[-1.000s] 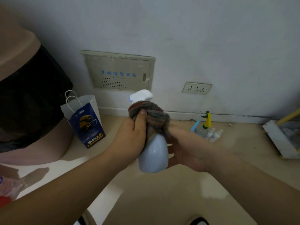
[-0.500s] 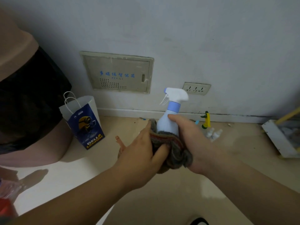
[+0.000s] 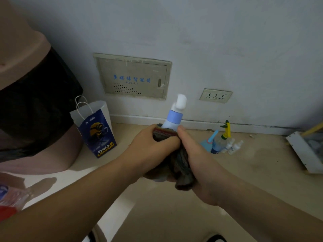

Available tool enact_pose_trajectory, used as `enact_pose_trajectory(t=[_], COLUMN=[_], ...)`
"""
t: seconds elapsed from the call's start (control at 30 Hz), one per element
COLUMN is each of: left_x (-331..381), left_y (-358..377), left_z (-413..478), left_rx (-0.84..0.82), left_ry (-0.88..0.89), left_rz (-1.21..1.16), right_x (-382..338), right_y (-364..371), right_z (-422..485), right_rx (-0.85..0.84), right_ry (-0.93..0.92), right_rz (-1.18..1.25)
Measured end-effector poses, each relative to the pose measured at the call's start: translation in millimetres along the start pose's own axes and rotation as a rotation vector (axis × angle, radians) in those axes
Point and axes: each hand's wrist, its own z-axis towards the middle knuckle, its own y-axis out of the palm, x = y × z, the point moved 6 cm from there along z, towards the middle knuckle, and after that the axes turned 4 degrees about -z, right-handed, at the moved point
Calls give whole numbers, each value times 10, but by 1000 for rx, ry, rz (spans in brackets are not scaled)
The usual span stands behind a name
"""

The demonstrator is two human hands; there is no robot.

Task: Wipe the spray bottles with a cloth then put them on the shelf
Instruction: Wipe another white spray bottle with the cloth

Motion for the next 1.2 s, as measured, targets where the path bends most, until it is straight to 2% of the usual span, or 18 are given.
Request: enact_pose_trajectory(t=[0.1, 0.23, 0.33, 0.5, 0.63, 0.73, 0.83, 0.93, 1.0, 1.13, 1.2], left_x=[42, 32, 44, 90, -56, -262, -261, -242, -233, -120, -137], left_y=[-74, 53, 138, 237, 379, 481, 563, 509, 455, 251, 192], left_z=[-4, -67, -66, -74, -79, -99, -135, -64, 13, 76, 75], left_rx=[9, -22, -18, 39, 15, -98, -186, -222, -220, -2, 20], left_ry=[107, 278, 353, 455, 430, 287, 209, 115, 77, 106, 103], left_rz=[104, 335, 489, 532, 468, 459, 447, 316, 218, 72, 58], right_x=[-114, -333, -335, -324, -285, -307, -337, -359, -344, -304, -333], right_y=[-33, -214, -260, -362, -521, -710, -853, -923, -849, -587, -584], right_z=[-8, 24, 20, 19, 102, 154, 163, 166, 183, 191, 200], right_rx=[-14, 206, 235, 263, 424, 543, 570, 560, 480, 277, 252], right_ry=[-13, -226, -244, -243, -245, -230, -206, -196, -197, -234, -256], right_rz=[-84, -314, -242, -131, -96, -68, -60, -50, -87, -200, -181])
